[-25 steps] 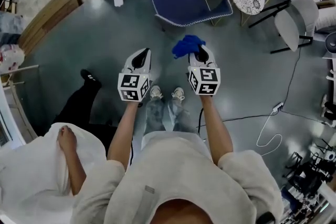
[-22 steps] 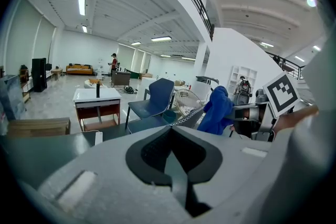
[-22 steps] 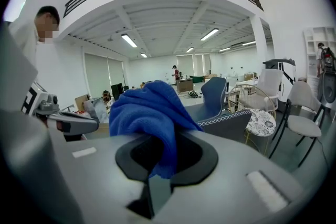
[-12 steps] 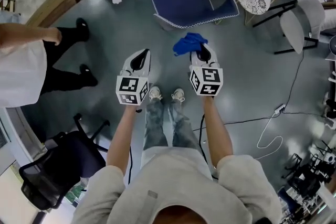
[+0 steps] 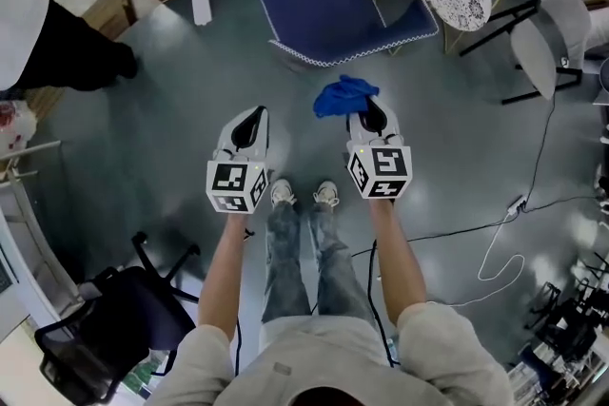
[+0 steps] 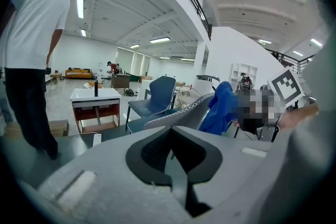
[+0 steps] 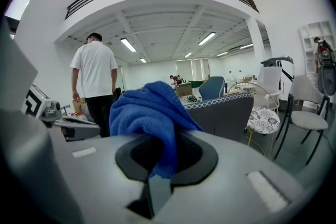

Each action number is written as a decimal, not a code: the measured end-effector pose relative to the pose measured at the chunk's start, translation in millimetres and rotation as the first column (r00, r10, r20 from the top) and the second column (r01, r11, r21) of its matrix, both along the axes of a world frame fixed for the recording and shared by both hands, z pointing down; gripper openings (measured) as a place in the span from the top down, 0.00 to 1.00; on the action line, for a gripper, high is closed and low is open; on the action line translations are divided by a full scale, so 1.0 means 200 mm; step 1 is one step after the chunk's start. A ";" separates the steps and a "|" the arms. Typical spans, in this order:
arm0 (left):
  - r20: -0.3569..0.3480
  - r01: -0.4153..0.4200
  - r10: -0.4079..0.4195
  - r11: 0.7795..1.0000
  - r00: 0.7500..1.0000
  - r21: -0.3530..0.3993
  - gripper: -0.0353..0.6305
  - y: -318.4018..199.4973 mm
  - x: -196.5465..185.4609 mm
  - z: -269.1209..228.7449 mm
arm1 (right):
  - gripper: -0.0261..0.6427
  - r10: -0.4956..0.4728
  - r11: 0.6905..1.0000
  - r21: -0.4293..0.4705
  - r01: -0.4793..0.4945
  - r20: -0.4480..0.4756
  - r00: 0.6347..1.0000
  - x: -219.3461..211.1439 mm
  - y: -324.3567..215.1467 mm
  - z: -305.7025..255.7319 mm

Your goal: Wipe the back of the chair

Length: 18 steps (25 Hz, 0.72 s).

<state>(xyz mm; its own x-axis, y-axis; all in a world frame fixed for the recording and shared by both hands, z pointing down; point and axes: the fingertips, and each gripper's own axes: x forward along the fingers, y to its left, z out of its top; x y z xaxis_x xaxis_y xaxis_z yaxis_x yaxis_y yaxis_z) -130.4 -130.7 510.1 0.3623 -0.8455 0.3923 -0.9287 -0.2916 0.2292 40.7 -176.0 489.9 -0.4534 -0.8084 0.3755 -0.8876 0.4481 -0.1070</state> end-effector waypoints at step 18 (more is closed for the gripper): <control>0.051 -0.037 0.034 0.998 0.998 0.058 0.94 -0.03 0.12 0.42 | 0.90 -0.022 0.999 0.031 0.021 0.027 0.999 0.06 0.00 0.44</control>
